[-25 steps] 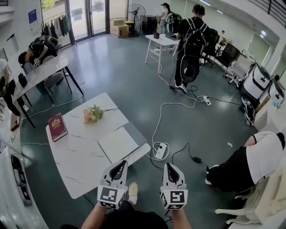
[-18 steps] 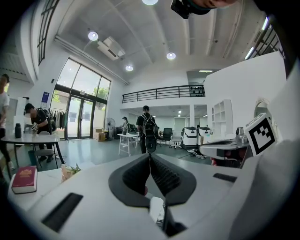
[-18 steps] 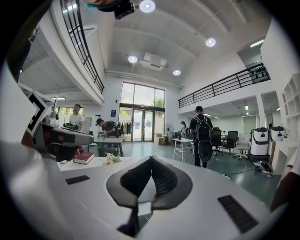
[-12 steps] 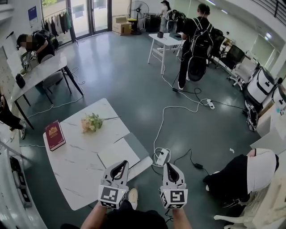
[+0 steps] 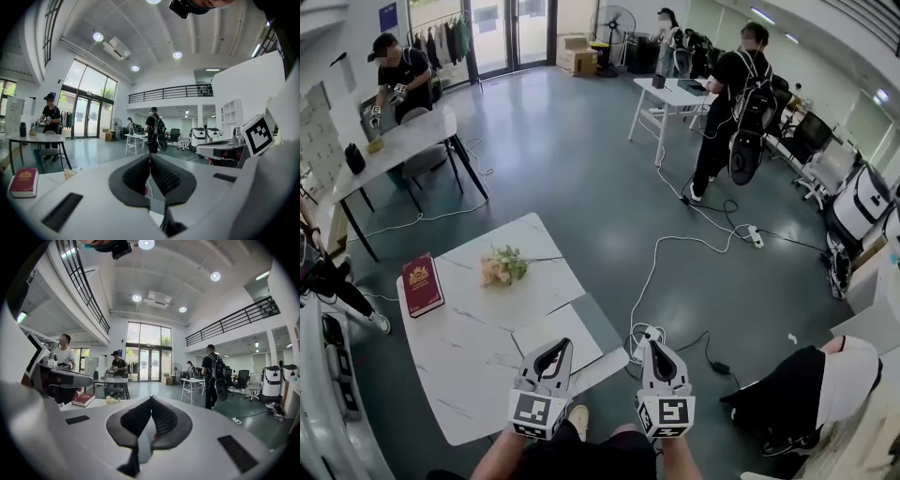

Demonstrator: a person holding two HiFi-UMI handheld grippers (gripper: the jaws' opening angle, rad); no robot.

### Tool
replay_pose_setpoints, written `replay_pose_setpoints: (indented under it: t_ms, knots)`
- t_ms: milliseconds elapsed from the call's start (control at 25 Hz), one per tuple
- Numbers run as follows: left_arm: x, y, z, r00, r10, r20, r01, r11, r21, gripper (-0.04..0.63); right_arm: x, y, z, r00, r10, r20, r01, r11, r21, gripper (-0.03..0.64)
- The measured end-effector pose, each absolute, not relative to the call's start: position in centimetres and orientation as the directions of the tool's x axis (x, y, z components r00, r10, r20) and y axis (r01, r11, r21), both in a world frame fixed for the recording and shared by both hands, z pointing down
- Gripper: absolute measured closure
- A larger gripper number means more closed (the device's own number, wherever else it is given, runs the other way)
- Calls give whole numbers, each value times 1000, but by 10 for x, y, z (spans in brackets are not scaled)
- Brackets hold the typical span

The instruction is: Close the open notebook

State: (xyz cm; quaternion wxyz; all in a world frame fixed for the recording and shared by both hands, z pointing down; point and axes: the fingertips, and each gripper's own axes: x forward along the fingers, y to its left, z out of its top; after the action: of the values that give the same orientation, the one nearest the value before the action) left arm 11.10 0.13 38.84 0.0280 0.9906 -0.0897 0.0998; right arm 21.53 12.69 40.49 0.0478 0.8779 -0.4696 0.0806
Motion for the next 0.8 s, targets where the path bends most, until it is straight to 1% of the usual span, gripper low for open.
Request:
replay_pose_setpoints:
  t_ms: [240, 440, 640, 800]
  knots:
    - [105, -24, 390, 934, -286, 216, -300, -953, 34, 571, 230, 90, 407, 447, -872, 199, -889, -457, -6, 600]
    - [92, -44, 393, 859, -455, 233, -475, -880, 33, 571, 237, 52, 417, 286, -933, 219, -955, -297, -17, 600]
    - [83, -55, 410, 787, -553, 273, -583, -811, 39, 571, 238, 17, 435, 154, -956, 251, -984, -171, -45, 600]
    - [82, -60, 428, 736, -608, 299, -648, -760, 50, 571, 242, -1, 457, 74, -956, 284, -994, -95, -61, 600]
